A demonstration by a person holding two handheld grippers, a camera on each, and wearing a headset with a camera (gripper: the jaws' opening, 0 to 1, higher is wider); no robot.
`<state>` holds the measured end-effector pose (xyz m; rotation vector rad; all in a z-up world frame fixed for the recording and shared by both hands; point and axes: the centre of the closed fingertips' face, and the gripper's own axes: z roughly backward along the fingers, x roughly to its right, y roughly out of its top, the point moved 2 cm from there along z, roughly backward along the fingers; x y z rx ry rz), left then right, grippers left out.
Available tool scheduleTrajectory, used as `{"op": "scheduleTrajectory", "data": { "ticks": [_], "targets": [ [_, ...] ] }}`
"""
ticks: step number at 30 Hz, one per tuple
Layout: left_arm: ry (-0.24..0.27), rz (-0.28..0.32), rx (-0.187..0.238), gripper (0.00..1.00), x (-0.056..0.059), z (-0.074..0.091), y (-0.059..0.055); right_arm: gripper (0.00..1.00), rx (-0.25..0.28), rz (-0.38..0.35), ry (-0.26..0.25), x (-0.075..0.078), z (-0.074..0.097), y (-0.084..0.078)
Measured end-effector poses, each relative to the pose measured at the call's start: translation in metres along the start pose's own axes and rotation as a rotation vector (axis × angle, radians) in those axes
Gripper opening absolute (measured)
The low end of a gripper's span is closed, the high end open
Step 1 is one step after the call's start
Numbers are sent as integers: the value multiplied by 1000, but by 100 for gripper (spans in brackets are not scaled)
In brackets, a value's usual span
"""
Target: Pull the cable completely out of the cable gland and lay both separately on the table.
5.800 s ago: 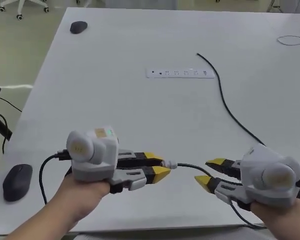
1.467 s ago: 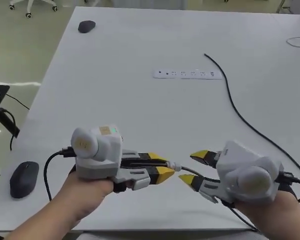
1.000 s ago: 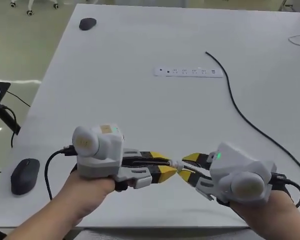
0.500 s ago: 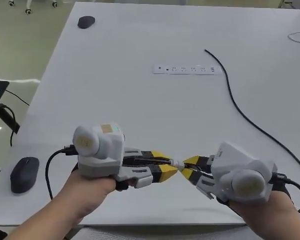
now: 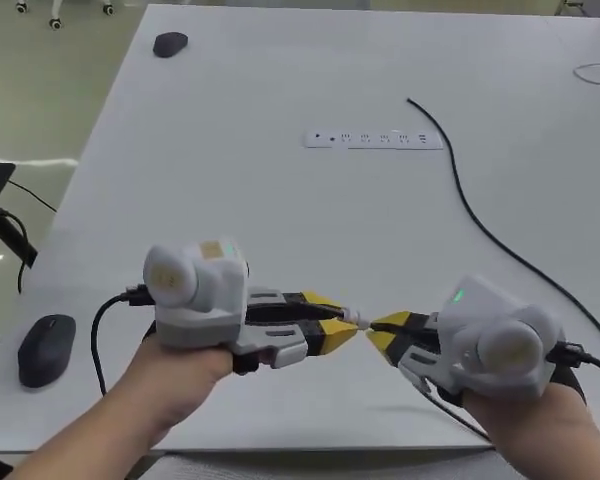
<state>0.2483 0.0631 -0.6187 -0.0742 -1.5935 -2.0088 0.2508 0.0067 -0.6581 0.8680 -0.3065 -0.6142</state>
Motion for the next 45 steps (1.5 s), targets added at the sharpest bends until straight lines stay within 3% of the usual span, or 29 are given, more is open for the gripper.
{"op": "scheduleTrajectory", "data": {
  "ticks": [5, 10, 24, 34, 45],
  "targets": [
    [11, 7, 14, 15, -2, 1, 3, 0, -49, -166, 2, 6, 1, -17],
    [19, 10, 19, 15, -5, 1, 3, 0, -75, -275, -25, 19, 2, -35],
    [40, 24, 32, 15, -13, 3, 5, 0, -109, -308, -42, 34, 8, -61],
    [40, 25, 27, 15, -16, 5, 6, 0, -124, -292, -41, 29, 7, -65],
    [28, 20, 9, 15, -14, 3, 1, 0, -123, -300, -47, 34, 8, -64]
  ]
}}
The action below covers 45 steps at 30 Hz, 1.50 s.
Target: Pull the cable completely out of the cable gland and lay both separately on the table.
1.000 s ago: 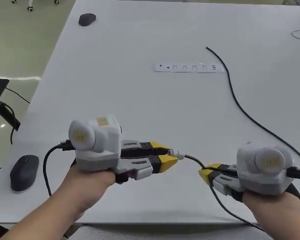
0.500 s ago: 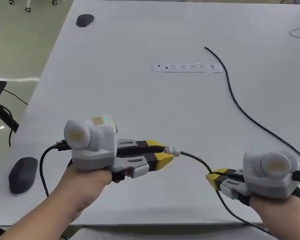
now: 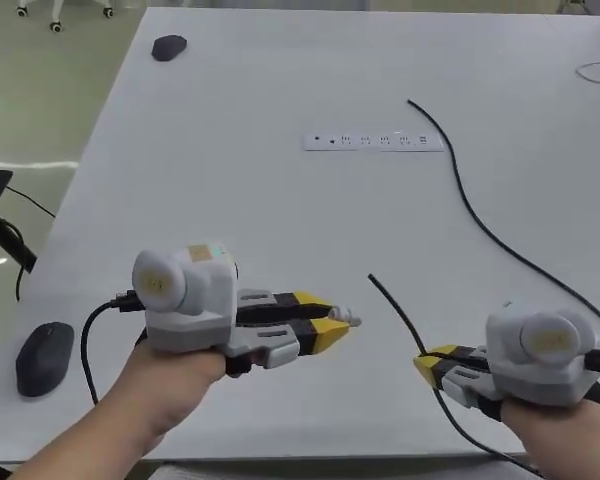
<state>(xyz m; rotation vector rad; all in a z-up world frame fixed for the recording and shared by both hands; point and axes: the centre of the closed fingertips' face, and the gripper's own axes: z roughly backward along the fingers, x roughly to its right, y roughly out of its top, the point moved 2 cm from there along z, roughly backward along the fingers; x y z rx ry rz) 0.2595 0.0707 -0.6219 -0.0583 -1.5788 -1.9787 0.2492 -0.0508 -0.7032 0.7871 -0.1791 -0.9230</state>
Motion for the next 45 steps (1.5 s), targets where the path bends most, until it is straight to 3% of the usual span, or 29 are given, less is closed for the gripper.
{"op": "scheduleTrajectory", "data": {
  "ticks": [8, 10, 21, 26, 35, 45],
  "targets": [
    [-1, -15, -7, 15, -5, -1, -5, 0, -7, 25, 4, 2, 2, 3],
    [9, -48, -7, 15, -8, -2, -7, 0, -11, 52, 0, 3, 1, 6],
    [0, -71, -10, 15, -13, -5, -13, 0, -11, 128, -14, 13, -7, 34],
    [3, -66, -11, 15, -18, -4, -16, 0, -3, 132, -4, 13, -15, 50],
    [15, -49, -11, 15, -26, 0, -29, 0, -6, 206, 22, 5, -35, 75],
    [41, -41, -35, 15, -37, 4, -51, 0, -54, 333, 49, 0, -62, 86]
  ]
}}
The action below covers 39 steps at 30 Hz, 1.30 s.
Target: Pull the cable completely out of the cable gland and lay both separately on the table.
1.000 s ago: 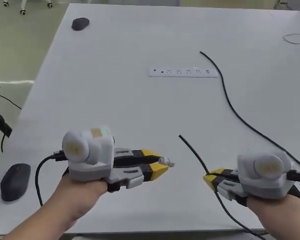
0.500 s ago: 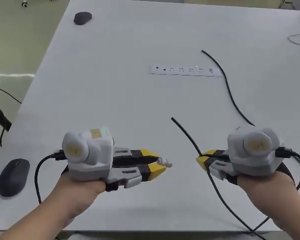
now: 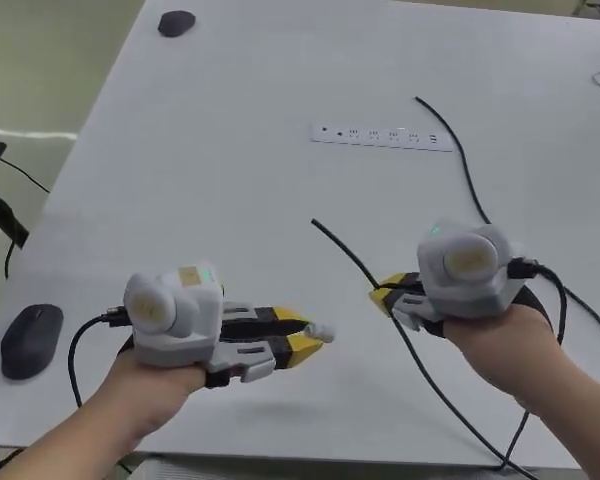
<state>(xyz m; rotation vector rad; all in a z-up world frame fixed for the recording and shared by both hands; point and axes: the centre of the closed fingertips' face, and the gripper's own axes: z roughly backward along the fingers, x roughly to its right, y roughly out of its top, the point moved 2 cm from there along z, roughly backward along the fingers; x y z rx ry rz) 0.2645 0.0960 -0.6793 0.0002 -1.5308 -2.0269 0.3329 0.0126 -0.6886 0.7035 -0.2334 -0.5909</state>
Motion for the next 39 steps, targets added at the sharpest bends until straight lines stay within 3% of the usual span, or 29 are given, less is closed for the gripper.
{"op": "scheduleTrajectory", "data": {
  "ticks": [9, 11, 14, 21, 28, 39],
  "targets": [
    [21, 21, -17, 15, -11, 4, -20, 0, -27, 85, 27, -5, -26, 9],
    [26, 28, -24, 15, -14, 4, -26, 0, -27, 90, 46, -8, -32, 12],
    [38, 23, -37, 15, -17, 5, -39, 0, -39, 155, 78, -15, -47, 13],
    [64, 45, -63, 15, -25, 9, -57, 0, -44, 219, 127, -29, -68, 13],
    [88, 63, -65, 15, -36, 12, -66, 0, -94, 331, 180, -43, -87, 1],
    [99, 92, -88, 15, -45, 9, -84, 0, -121, 379, 214, -51, -110, -14]
  ]
}}
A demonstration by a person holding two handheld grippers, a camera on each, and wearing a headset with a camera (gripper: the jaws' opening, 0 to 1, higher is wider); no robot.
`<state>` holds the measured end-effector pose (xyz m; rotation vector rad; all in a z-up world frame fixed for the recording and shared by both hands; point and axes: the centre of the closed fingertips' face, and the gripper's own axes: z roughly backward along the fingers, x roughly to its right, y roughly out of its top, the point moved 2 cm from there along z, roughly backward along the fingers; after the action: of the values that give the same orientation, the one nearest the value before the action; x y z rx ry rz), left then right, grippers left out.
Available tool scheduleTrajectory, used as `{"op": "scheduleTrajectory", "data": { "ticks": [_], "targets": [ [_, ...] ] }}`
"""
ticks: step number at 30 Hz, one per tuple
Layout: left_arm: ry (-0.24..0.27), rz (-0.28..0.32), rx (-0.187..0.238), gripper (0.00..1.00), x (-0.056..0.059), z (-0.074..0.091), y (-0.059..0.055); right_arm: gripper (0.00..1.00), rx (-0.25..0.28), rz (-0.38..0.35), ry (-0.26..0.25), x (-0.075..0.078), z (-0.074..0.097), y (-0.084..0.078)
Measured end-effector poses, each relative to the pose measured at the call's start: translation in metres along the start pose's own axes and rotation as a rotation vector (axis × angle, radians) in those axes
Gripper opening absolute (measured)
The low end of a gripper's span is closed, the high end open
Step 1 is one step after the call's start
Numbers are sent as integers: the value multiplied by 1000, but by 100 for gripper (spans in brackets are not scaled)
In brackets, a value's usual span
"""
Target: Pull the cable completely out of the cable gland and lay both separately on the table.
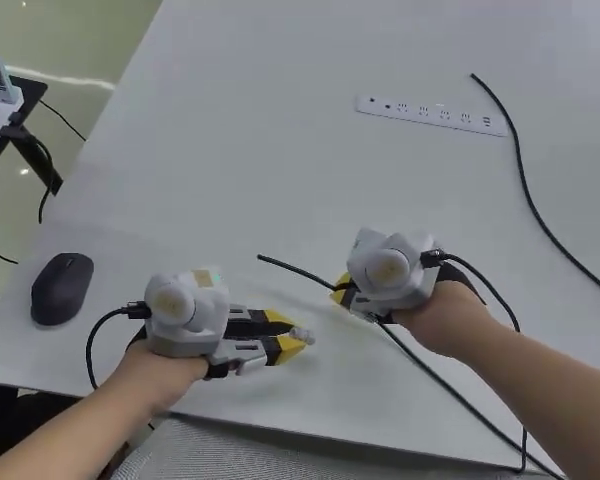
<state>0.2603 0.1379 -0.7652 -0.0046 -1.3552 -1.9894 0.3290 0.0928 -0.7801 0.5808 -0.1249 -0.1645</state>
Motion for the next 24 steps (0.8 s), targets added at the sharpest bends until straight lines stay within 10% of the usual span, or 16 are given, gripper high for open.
{"op": "scheduleTrajectory", "data": {
  "ticks": [24],
  "targets": [
    [36, 7, -49, 15, -15, -7, -31, 0, -23, 33, 34, -12, -24, -14]
  ]
}}
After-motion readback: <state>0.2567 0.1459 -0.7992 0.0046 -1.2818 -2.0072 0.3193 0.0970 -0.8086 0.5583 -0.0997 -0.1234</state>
